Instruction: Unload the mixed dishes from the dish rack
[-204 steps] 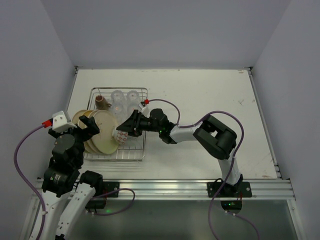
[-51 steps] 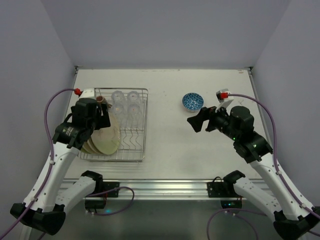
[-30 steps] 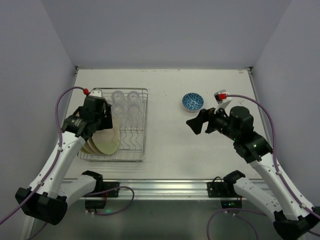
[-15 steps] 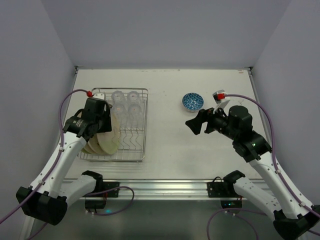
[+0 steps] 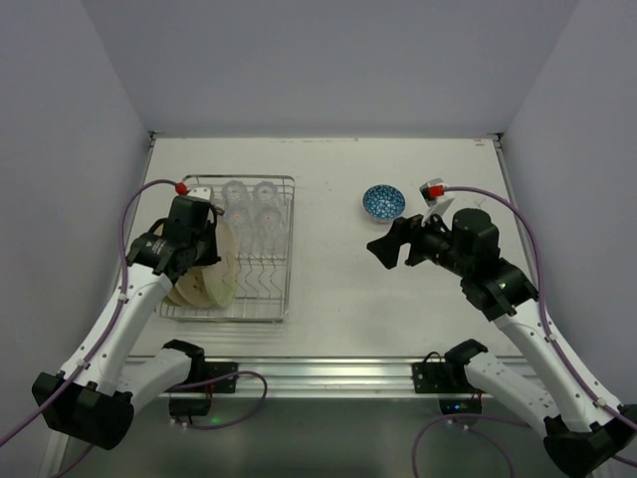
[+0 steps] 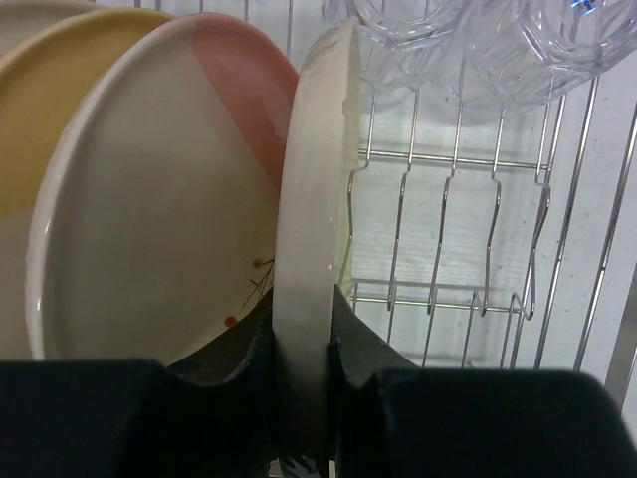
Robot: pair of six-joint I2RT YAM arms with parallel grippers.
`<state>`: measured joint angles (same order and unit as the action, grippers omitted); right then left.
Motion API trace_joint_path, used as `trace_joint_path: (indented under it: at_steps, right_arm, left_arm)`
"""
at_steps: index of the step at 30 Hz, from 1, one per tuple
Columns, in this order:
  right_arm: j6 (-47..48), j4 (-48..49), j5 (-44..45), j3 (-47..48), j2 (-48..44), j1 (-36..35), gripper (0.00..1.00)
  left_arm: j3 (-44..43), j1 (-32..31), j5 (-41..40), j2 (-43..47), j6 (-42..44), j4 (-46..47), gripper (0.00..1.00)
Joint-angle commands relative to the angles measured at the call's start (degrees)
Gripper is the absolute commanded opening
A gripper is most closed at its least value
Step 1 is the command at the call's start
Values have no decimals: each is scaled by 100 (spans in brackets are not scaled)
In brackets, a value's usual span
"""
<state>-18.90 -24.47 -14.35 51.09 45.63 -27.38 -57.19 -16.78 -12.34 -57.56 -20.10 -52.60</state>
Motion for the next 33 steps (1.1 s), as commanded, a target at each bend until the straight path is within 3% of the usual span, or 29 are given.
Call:
trace_joint_path:
  at_steps: [1,23,33]
  right_arm:
    - [0,171,-156,120,43,-5,91]
    - [-9,162,-156,200,122,-5,91]
    - [-97,276,-165,226,192,4,91]
  left_arm:
    - [-91,-45,320,105,155,215,0]
    - [-952,-45,-164,316,331,-5,0]
    - [-1822,-45,-260,509,401,-444,0]
